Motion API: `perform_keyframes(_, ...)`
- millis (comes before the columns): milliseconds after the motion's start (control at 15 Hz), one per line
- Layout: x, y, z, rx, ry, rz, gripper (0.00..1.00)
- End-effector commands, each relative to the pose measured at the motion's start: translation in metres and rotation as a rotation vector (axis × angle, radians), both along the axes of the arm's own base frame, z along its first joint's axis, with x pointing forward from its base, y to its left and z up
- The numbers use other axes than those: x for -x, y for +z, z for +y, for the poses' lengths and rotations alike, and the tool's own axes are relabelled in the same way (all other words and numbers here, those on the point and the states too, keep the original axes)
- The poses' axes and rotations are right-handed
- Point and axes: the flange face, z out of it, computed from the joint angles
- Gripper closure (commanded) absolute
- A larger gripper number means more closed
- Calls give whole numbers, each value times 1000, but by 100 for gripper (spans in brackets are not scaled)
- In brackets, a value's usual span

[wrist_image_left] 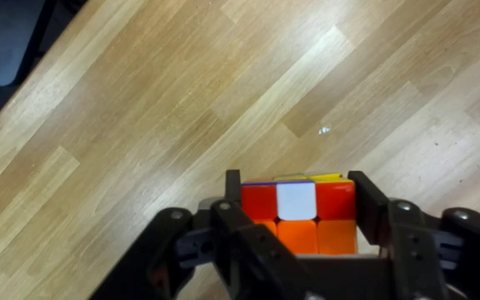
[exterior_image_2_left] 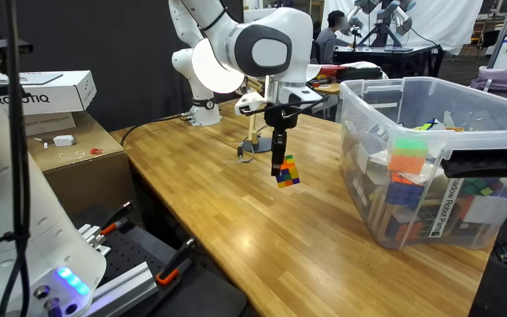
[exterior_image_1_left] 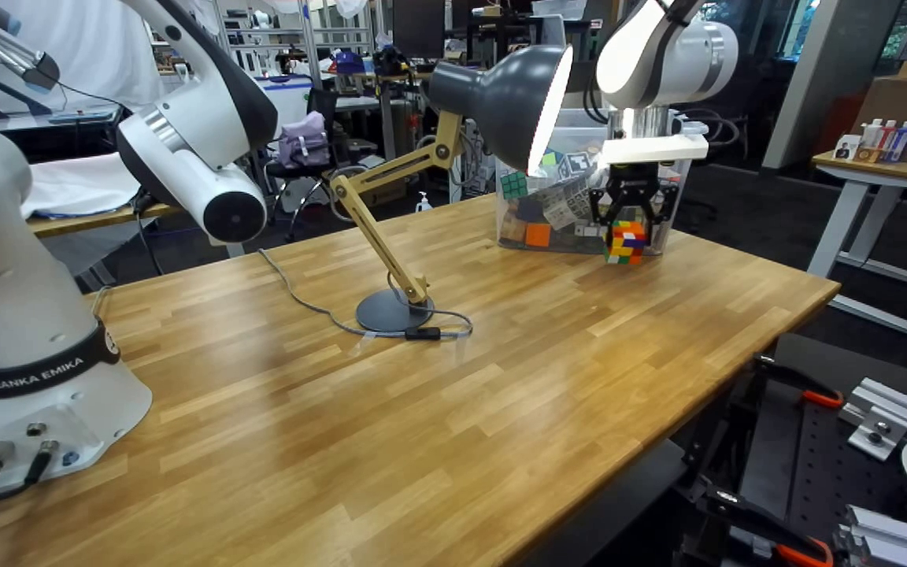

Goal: Put the Rubik's cube in the storage box then switch the desk lamp off and on

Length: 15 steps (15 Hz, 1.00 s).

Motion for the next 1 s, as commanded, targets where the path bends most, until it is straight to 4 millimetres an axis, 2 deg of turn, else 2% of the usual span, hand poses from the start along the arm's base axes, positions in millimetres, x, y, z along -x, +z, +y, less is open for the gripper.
perform_keyframes(0, 6, 32, -4, 92, -14, -95, 61)
perform_keyframes(267, 3, 73, -4, 145, -25, -198, 61)
perform_keyframes(467, 4, 93, 2, 171, -27, -260, 61)
perform_keyframes(667, 8, 103, 10, 169, -37, -294, 61)
perform_keyframes(933, 15, 103, 13, 147, -43, -296, 61)
